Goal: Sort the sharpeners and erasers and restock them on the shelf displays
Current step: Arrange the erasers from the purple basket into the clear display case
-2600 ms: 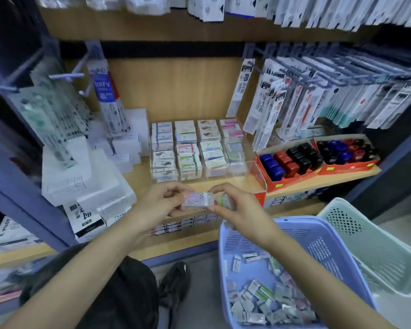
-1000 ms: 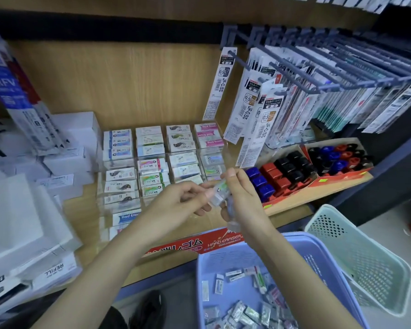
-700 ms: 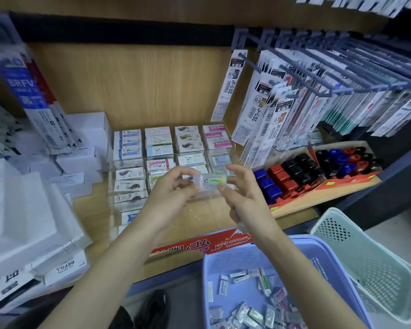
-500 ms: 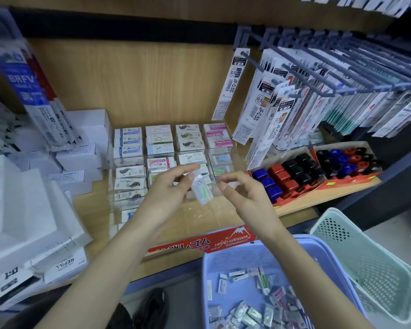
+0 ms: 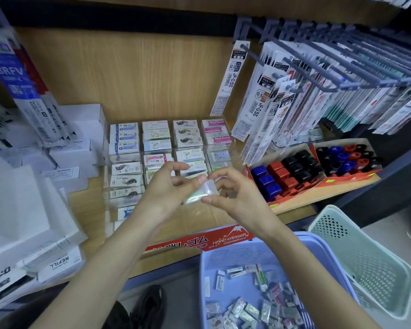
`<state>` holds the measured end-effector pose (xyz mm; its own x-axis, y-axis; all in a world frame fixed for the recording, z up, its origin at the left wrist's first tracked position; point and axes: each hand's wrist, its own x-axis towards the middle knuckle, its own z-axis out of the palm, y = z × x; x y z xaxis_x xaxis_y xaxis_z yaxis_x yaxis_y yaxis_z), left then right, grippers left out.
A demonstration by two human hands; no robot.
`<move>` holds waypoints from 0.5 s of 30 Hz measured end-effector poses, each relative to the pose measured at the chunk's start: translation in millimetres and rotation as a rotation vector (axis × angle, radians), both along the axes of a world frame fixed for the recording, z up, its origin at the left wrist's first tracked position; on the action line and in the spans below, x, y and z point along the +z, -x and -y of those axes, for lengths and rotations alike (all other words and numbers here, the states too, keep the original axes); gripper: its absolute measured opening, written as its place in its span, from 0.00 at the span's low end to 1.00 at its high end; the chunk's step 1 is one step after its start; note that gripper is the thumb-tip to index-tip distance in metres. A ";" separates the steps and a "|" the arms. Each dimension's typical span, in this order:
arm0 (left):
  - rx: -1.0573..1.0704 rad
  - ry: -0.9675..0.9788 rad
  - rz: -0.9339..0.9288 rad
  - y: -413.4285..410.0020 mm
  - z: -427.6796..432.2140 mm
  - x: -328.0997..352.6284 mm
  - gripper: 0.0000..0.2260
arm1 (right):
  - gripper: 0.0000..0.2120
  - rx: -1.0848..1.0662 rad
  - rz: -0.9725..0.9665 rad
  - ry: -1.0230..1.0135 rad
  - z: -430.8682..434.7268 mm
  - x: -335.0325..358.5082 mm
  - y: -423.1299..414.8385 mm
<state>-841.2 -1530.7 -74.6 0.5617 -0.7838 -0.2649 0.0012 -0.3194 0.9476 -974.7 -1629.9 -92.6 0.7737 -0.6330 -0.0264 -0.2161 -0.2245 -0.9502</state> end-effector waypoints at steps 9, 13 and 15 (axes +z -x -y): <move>0.067 0.035 -0.020 -3.2 -1.3 9.4 0.08 | 0.14 -0.510 -0.163 0.282 53.8 -2.1 -26.9; 0.085 0.041 -0.016 -5.5 -1.6 9.7 0.09 | 0.15 -0.506 -0.326 0.380 66.9 -3.6 -43.3; 0.086 0.038 -0.016 -6.4 -1.9 9.5 0.08 | 0.16 -0.484 -0.390 0.383 70.7 -0.6 -47.5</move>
